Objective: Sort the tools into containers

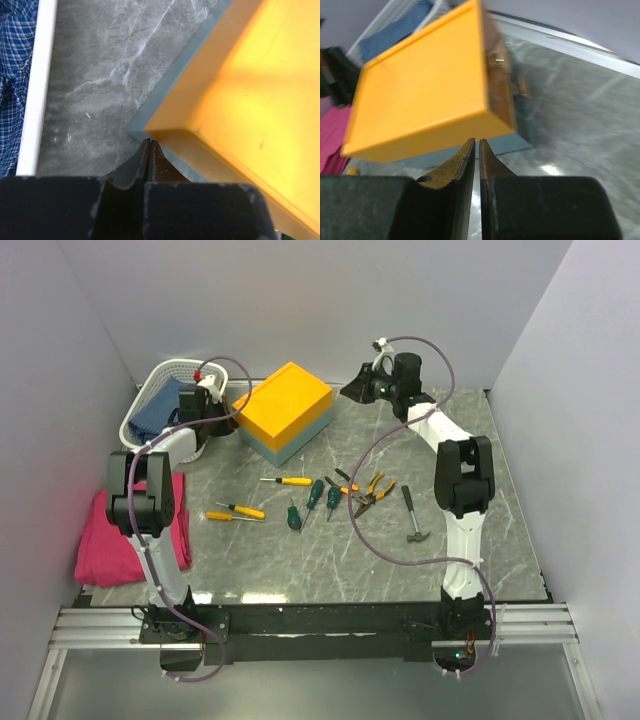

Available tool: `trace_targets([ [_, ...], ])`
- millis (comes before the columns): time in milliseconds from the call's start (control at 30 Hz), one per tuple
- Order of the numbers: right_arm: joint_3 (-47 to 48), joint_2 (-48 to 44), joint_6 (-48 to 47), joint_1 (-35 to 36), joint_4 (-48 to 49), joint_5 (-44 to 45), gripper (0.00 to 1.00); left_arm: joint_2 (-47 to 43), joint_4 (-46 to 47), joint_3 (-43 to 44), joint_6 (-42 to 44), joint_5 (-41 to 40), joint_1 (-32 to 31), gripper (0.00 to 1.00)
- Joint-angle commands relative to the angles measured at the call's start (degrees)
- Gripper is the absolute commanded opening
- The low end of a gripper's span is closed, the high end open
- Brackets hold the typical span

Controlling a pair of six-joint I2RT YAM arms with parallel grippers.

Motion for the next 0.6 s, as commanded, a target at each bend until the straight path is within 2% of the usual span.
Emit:
trace_targets([
  [0,4.93,3.88,1.71,-0.87,2.95,8.96,0.13,0.76,2.18,2.18,-2.55,-0.67,0.22,0.01],
  [67,7.58,6.94,2.34,-0.52,4.53,14.56,0.13,0.58,1.83,1.83,-2.38,-0.93,0.22,0.01],
  [167,15.21,13.35,1.46,0.26,5.07,18.36,0.13,-0.21,0.51,1.30,-1.68,-1.28,0.22,0.01],
  [267,25.82,19.94,4.25,1.41,4.55,19.25,0.14,-1.26,-0.54,0.86,-1.23,-1.55,0.31,0.01],
  [333,29.11,22.33,6.55,2.29,5.85,19.25,0.15,-1.70,-1.16,1.21,-0.97,-1.72,0.31,0.01],
  [433,32.37,24.36,6.72,4.31,6.47,16.37,0.17,-1.26,-1.51,2.35,-0.18,-2.16,0.31,0.01],
  [533,29.40,22.88,9.63,5.19,6.83,8.64,0.16,0.40,-1.34,4.45,0.00,-2.78,0.48,0.01],
  [567,26.95,22.26,10.07,5.45,6.56,6.71,0.13,0.84,-1.08,5.07,0.00,-2.95,0.48,0.01],
])
